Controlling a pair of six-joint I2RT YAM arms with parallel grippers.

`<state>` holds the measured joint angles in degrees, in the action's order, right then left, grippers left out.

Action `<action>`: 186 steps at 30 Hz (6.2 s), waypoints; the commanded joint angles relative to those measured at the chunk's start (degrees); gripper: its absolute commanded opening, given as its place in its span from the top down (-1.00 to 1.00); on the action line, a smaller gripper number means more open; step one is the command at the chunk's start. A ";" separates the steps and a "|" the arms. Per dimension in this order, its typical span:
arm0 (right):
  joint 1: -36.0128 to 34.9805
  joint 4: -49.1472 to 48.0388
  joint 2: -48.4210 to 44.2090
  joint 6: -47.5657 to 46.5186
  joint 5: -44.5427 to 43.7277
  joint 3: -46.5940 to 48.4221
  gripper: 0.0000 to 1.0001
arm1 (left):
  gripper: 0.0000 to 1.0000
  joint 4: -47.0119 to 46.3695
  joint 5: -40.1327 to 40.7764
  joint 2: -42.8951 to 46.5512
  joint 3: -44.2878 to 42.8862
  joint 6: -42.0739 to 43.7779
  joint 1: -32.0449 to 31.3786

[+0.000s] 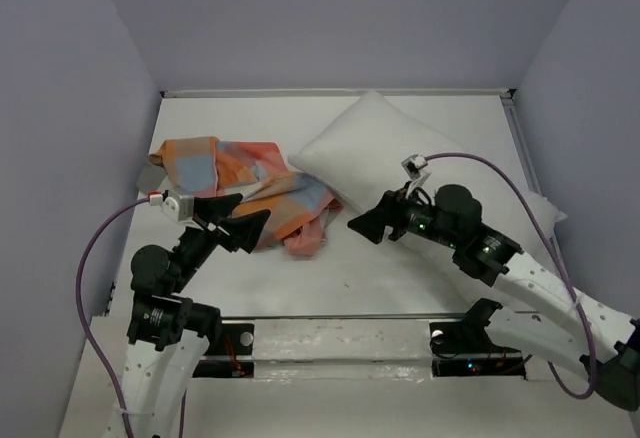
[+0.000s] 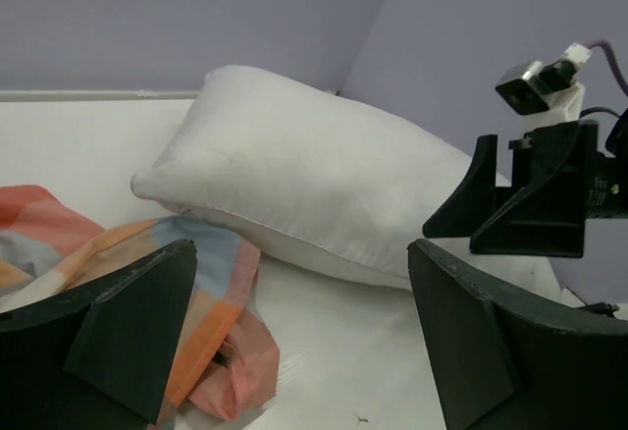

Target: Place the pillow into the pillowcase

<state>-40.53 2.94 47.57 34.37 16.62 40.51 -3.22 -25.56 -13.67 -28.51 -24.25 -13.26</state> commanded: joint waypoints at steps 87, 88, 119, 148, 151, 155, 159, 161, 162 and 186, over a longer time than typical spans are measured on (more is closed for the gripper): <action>-14.93 -9.36 37.33 -25.67 -38.33 39.73 1.00 | -0.66 -6.18 58.51 -43.18 -13.41 8.96 -35.79; -14.93 -9.18 37.07 -25.58 -38.33 39.56 1.00 | -0.62 -6.09 59.56 -43.80 -13.24 8.70 -35.79; -11.50 -6.54 35.31 -26.46 -34.99 43.16 1.00 | 0.48 -36.41 48.50 -67.01 -2.16 6.58 -20.76; 5.36 3.83 43.48 -23.12 -19.01 63.55 1.00 | -0.51 -27.51 32.42 -36.05 8.91 -1.95 -22.60; 7.22 3.74 43.83 -22.07 -17.15 62.59 1.00 | -0.60 -36.57 31.98 -46.39 7.86 -0.54 -22.17; 8.54 3.83 44.54 -21.98 -14.34 62.32 1.00 | -0.63 -49.14 29.70 -58.03 4.79 0.43 -19.62; 9.07 3.83 44.80 -22.33 -12.67 62.14 1.00 | -0.63 -54.77 27.94 -67.70 0.66 1.05 -17.07; 9.07 3.92 44.63 -22.33 -11.79 61.97 1.00 | -0.61 -57.32 26.36 -71.92 -1.71 1.22 -15.76; 9.07 4.00 44.54 -22.42 -11.53 61.88 1.00 | -0.58 -57.51 26.18 -73.15 -2.59 1.31 -15.49; 0.10 24.40 77.68 -18.91 7.45 115.41 1.00 | 1.00 2.16 57.12 -13.84 -26.67 9.74 -13.02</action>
<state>-35.05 16.12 119.77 16.91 16.38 132.51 -15.90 24.97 -31.64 -43.77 -19.94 -26.50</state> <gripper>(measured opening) 0.011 0.015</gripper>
